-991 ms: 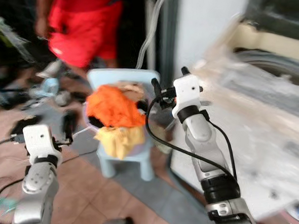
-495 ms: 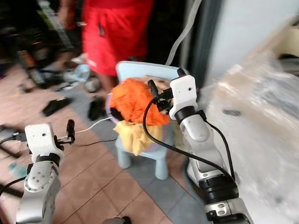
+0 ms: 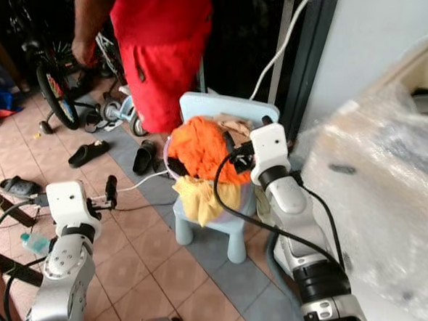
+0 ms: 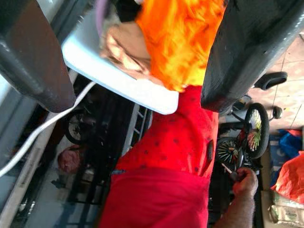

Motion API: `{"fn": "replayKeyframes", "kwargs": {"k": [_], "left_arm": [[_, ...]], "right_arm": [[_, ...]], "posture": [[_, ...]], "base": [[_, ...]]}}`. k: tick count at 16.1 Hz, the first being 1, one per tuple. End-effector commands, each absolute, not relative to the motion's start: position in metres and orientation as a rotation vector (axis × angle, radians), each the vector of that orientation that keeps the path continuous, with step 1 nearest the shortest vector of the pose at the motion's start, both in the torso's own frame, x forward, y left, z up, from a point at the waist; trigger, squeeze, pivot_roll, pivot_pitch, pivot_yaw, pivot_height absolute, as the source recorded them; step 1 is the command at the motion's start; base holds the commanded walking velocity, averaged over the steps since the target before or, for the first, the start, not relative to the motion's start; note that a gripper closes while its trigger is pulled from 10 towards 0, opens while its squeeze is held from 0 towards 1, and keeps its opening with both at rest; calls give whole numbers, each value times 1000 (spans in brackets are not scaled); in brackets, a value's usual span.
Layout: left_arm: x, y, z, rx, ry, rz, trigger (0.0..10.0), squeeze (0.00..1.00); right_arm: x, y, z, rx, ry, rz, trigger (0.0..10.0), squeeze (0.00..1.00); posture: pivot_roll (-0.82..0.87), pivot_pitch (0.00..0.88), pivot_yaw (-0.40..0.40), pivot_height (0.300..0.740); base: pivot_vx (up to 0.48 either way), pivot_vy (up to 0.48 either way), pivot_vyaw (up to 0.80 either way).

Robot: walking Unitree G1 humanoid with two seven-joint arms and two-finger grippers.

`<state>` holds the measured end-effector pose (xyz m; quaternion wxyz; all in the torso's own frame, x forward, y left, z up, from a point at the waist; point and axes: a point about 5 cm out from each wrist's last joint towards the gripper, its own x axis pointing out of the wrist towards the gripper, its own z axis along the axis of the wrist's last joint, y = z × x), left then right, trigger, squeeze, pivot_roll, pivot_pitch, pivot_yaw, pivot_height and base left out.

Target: Clothes washing

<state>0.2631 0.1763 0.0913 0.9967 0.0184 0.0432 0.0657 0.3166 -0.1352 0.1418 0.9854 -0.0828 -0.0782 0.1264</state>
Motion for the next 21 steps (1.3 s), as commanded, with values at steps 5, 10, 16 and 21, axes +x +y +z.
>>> {"fn": "replayKeyframes", "kwargs": {"k": [5,10,16,21], "left_arm": [[262,180,95,47,72,144,10000,0],[262,180,93,54,85,145,10000,0],[262,176,92,113,115,88,10000,0],[257,185,93,96,124,135,10000,0]], "right_arm": [[318,-127,139,-178,-139,295,10000,0],[318,-125,136,-191,-116,306,10000,0],[314,-123,116,-220,-6,330,10000,0],[315,-113,114,-215,13,363,10000,0]], "posture": [[-5,32,25,740],[-6,32,23,740],[19,44,5,740],[34,45,-8,740]], "base": [[387,280,0],[343,0,0],[0,0,0],[0,0,0]]}}
